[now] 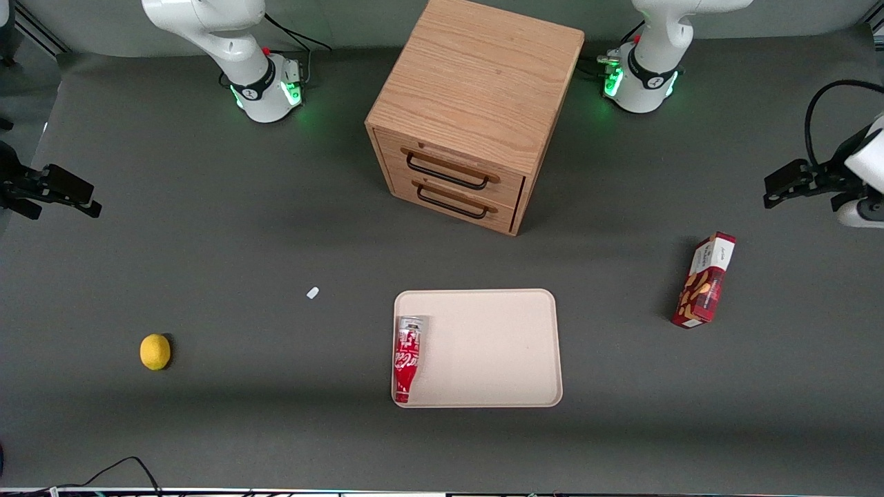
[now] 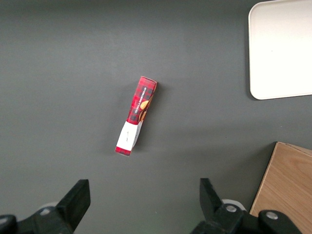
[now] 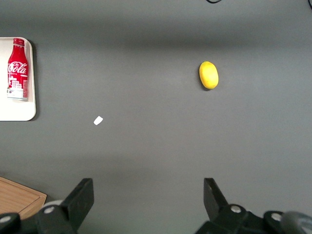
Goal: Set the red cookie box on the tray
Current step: 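Move the left gripper down over the red tartan shortbread box, then close the left gripper on the shortbread box and lift it upright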
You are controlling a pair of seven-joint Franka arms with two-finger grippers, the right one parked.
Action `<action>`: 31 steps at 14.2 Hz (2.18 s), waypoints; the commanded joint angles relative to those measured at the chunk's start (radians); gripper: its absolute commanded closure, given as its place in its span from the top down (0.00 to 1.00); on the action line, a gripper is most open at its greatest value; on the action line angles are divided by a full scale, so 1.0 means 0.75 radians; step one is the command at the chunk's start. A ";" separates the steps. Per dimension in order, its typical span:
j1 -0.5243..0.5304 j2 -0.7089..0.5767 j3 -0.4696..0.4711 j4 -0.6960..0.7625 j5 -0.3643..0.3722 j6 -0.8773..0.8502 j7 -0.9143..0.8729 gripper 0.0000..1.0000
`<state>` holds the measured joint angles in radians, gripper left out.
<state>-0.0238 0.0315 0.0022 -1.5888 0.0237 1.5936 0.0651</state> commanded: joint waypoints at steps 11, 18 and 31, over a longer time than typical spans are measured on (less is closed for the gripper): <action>0.019 0.183 0.030 -0.585 0.050 0.803 0.355 1.00; 0.019 0.351 0.075 -0.816 0.085 1.348 0.467 1.00; 0.015 0.420 0.089 -0.819 0.083 1.407 0.478 0.00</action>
<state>-0.0102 0.3509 0.0580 -2.2015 0.0711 2.6451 0.4154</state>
